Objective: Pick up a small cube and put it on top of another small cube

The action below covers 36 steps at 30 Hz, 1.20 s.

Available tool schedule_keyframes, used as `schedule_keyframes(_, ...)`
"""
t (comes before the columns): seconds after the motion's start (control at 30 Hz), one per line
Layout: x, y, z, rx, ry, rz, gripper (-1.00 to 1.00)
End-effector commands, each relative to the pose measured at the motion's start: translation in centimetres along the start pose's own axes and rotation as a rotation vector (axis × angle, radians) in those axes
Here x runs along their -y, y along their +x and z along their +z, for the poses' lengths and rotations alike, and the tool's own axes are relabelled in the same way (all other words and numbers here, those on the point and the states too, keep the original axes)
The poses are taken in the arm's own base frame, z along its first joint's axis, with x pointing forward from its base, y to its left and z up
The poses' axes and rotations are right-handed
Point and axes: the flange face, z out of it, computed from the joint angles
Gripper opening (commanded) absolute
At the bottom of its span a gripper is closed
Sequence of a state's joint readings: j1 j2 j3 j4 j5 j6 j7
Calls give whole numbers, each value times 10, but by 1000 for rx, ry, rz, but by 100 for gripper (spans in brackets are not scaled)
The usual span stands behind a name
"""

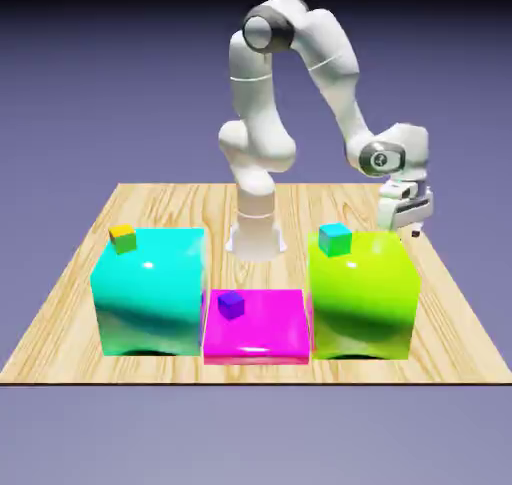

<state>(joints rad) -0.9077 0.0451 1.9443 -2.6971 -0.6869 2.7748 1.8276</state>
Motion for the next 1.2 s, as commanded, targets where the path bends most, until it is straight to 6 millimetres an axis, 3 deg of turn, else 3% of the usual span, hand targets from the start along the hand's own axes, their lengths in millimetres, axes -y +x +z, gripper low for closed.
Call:
schedule_keyframes(0.0, -4, 0, 4, -8, 8, 27, 0)
schedule_keyframes(0.27, -46, 2, 37, -18, 38, 260, 0)
schedule_keyframes(0.33, -58, -12, 40, 17, 40, 266, 0)
schedule_keyframes(0.43, -55, -11, 51, 10, 44, 266, 0)
schedule_keyframes(0.73, -58, -17, 110, 17, 40, 267, 0)
schedule_keyframes(0.77, -58, -17, 110, 17, 40, 267, -100)
schedule_keyframes(1.17, -58, -12, 40, 17, 40, 266, -100)
